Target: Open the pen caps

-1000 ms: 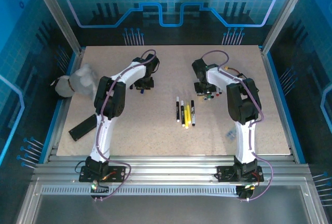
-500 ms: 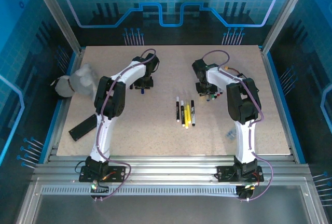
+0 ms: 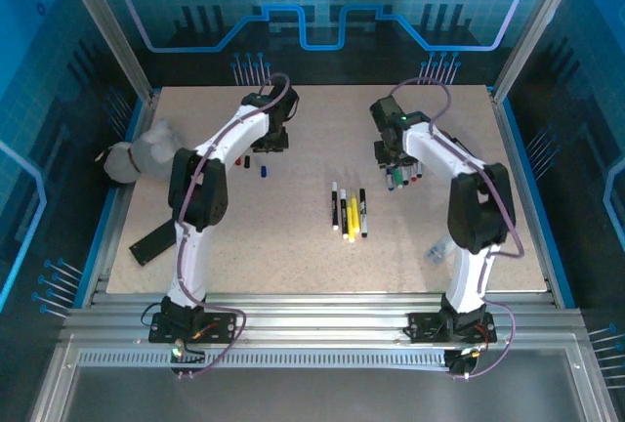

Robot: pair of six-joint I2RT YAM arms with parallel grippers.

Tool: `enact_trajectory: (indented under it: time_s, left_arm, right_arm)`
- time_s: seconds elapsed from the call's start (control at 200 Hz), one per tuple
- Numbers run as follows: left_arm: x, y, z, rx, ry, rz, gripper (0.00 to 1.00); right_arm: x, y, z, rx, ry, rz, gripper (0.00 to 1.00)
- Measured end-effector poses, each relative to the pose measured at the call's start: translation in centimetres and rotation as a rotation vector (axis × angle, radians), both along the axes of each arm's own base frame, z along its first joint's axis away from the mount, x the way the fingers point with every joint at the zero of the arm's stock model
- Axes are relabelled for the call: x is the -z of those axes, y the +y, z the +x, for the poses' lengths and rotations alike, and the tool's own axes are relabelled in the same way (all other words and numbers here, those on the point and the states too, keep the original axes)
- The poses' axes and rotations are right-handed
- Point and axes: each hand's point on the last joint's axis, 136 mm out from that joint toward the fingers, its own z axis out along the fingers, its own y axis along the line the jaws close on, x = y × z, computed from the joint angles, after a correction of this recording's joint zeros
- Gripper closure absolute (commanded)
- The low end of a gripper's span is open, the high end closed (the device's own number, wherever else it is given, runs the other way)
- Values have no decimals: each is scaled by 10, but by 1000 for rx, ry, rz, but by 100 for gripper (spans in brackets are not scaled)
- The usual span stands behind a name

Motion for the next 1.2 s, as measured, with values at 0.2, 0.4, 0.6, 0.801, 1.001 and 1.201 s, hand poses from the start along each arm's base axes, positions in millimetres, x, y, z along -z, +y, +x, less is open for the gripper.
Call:
enact_trajectory:
  time_s: [0.2,0.4,0.6,0.801,1.001,1.201]
  left_arm:
    - [-48,-66,-21,92,-113,-232,59]
    - [-37,-141,-41,215,-89,-333,59]
    - [-4,-171,-55,252,-20,-360,60]
    - [11,-173,-57,239,5,-360,60]
    - [17,-173,-58,239,17,-354,60]
    - [31,-173,-59,236,43,-341,60]
  right_arm:
    - [-26,31,-47,-80,-71,133,40]
    - [2,54,-103,-114,-13,270,41]
    - [5,69,-124,-125,-20,343,43]
    - [7,73,-120,-108,-26,359,43]
    - [20,75,-119,-94,1,350,43]
    - [26,75,-119,-90,15,344,43]
